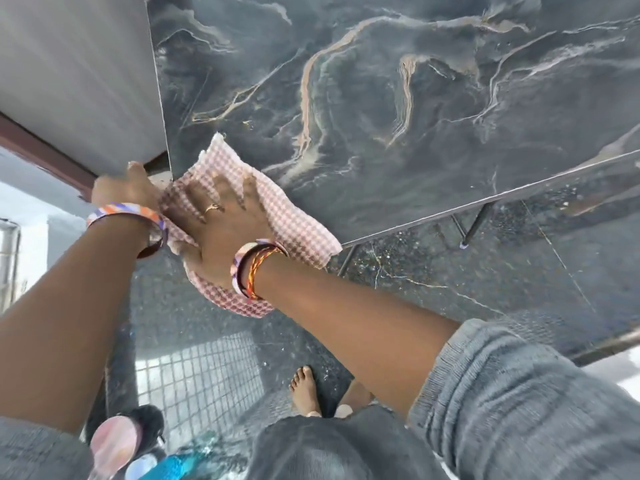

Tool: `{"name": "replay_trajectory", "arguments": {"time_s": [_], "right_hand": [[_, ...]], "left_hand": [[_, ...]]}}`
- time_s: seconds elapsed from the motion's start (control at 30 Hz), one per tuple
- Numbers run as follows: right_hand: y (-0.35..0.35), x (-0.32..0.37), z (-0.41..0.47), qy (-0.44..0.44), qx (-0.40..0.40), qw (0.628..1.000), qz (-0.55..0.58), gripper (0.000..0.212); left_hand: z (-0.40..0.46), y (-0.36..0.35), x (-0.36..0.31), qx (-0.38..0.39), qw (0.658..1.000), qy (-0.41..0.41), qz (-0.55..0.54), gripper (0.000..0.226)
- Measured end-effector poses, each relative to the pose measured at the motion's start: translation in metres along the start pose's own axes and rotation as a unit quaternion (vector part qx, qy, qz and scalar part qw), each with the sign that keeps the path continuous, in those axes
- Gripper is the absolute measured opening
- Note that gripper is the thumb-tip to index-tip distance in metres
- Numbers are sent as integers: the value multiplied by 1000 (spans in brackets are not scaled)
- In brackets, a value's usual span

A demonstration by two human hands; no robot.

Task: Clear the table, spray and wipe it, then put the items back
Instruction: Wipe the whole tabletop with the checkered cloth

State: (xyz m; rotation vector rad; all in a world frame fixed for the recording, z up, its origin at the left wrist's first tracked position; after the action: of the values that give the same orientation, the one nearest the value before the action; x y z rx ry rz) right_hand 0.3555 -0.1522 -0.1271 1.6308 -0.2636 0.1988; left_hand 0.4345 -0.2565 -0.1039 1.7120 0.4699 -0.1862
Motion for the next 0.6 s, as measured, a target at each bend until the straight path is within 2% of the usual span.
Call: {"name": "replay_trajectory", "arguments": {"time_s": [0.13,0.27,0.37,0.47,0.6], "right_hand": [[-16,7,-43,51,-14,997,-58,54],[-10,-38,-75,44,-62,992,-101,50],[6,-111,-107,-27,-53,990,-128,54],[25,-201,-149,-134,-27,981,-139,55],[51,-293,-207,-290,-18,953,-90,84]], "left_hand": [[-2,-6,-22,-7,996,-67,61,51],[-25,-10,-66,-29,992,-118,46,50],[-42,-21,-93,-19,985,-165,47,46],[-58,-32,-115,-9,975,-215,55,45],[-77,-45,-138,6,950,-304,68,44]]}}
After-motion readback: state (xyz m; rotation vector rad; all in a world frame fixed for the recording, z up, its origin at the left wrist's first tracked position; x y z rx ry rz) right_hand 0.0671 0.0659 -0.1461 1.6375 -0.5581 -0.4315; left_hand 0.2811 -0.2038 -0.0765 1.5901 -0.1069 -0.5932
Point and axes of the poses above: each hand's wrist, its own z-axis towards the middle knuckle, its own y-axis out of the back of the hand, x = y × z, the point moved 7 cm from there along z, towards the middle knuckle, and after that the axes turned 5 degrees about z, right-handed, at the moved point
